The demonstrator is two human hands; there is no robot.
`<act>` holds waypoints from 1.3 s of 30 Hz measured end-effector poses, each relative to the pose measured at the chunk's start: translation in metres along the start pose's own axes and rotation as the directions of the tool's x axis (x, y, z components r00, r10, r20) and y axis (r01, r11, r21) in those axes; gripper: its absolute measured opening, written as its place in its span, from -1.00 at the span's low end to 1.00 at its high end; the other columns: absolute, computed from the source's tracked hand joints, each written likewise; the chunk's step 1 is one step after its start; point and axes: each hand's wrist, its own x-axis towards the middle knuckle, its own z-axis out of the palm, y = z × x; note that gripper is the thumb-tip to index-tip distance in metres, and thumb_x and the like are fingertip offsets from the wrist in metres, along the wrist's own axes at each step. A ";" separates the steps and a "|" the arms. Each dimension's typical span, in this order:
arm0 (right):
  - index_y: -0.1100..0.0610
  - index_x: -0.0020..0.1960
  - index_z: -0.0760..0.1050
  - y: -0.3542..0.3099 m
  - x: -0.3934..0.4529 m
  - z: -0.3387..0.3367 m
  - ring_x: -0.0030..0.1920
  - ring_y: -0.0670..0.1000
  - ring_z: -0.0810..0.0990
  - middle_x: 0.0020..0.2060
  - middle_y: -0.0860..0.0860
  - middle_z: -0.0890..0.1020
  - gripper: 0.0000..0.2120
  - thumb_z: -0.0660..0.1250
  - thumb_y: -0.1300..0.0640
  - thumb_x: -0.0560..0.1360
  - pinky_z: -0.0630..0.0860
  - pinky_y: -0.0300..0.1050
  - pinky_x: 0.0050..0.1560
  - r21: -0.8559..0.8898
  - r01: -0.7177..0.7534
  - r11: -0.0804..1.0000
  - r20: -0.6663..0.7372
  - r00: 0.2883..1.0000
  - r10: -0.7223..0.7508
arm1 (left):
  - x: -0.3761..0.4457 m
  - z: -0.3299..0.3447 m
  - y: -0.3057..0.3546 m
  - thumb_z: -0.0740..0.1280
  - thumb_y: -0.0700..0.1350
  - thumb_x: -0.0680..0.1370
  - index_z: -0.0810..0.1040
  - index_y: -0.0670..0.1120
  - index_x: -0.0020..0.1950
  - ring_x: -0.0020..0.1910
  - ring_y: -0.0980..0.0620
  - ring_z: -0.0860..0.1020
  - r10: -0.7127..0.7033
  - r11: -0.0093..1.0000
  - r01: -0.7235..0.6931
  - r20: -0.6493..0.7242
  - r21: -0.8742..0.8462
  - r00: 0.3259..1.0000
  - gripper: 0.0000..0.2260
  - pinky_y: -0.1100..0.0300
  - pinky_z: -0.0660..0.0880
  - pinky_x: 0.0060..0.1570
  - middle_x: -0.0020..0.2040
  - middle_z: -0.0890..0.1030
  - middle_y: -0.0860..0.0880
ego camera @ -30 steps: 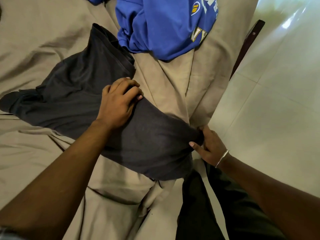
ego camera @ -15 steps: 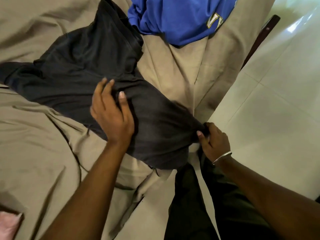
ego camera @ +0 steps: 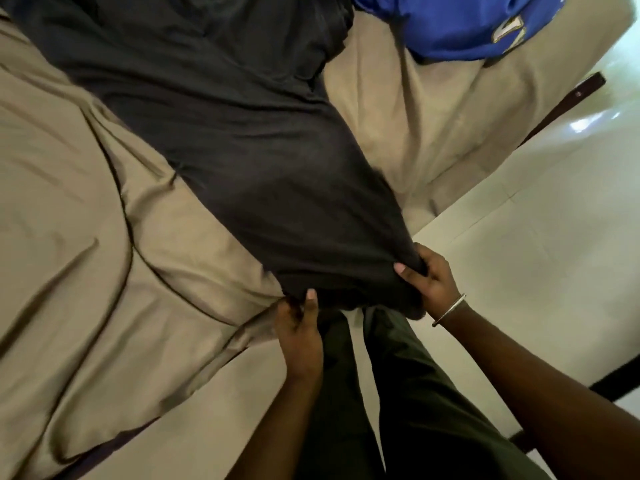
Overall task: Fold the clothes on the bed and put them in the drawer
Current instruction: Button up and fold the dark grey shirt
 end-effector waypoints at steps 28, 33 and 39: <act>0.12 0.16 0.60 0.003 -0.003 -0.051 0.07 0.07 0.67 0.03 0.00 0.71 -0.48 0.61 -0.01 0.26 0.62 -0.03 0.05 -0.371 -0.332 0.868 0.268 0.856 0.442 | -0.012 -0.022 -0.067 0.45 -0.02 0.52 0.54 0.06 0.01 -0.03 0.13 0.61 -0.215 0.887 0.087 0.239 0.453 0.947 -0.87 0.28 0.52 -0.01 -0.04 0.63 0.15; 0.13 0.25 0.50 0.004 -0.001 -0.048 0.05 0.10 0.61 0.08 0.09 0.65 -0.53 0.52 -0.01 0.42 0.44 -0.16 -0.03 -0.742 -0.148 0.654 0.040 0.964 0.264 | -0.003 -0.053 -0.099 0.30 -0.19 0.62 0.57 0.01 0.11 0.11 0.01 0.61 -0.270 0.688 0.146 0.063 0.711 0.961 -0.87 0.26 0.43 0.04 0.06 0.64 0.00; 0.28 -0.02 0.56 -0.081 0.019 0.007 -0.24 0.09 0.51 -0.22 0.13 0.56 -0.73 0.34 0.07 0.45 0.44 -0.01 -0.28 -0.677 0.436 0.593 -0.033 0.787 -0.617 | -0.002 -0.035 -0.016 0.24 -0.05 0.60 0.60 -0.13 0.08 -0.15 0.01 0.59 0.538 0.602 -0.537 0.197 0.591 0.820 -0.79 0.13 0.54 -0.16 -0.10 0.65 -0.06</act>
